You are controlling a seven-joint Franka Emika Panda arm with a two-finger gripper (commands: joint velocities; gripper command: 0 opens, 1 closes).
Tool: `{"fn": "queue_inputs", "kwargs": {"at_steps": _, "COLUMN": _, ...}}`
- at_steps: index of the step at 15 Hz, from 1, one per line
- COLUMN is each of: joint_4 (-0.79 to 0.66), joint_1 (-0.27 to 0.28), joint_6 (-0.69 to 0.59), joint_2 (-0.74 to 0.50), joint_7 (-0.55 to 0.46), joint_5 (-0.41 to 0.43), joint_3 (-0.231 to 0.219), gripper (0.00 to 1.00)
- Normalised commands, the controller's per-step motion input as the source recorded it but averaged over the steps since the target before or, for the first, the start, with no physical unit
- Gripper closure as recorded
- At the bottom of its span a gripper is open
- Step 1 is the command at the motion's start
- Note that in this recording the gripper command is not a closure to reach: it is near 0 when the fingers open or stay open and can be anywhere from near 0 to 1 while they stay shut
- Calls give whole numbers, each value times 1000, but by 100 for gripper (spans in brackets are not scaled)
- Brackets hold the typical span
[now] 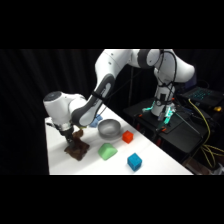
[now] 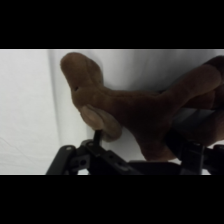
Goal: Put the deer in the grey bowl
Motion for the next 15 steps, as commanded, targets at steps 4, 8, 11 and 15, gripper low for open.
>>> {"fn": "queue_inputs", "kwargs": {"at_steps": 4, "joint_4": 304, "joint_1": -76, "joint_6": -259, "joint_2": 158, "joint_7": -150, "joint_5": 118, "joint_3": 29, "gripper": 100}}
{"fn": "queue_inputs", "kwargs": {"at_steps": 8, "joint_4": 346, "joint_1": -119, "joint_6": -289, "joint_2": 178, "joint_7": -157, "joint_5": 147, "joint_3": 58, "gripper": 25}}
{"fn": "queue_inputs", "kwargs": {"at_steps": 11, "joint_4": 363, "joint_1": -145, "joint_6": -349, "joint_2": 167, "joint_7": -159, "joint_5": 190, "joint_3": 101, "gripper": 21}}
{"fn": "queue_inputs", "kwargs": {"at_steps": 15, "joint_4": 147, "joint_1": -53, "joint_6": -308, "joint_2": -133, "joint_7": -127, "joint_5": 84, "joint_3": 32, "gripper": 28}}
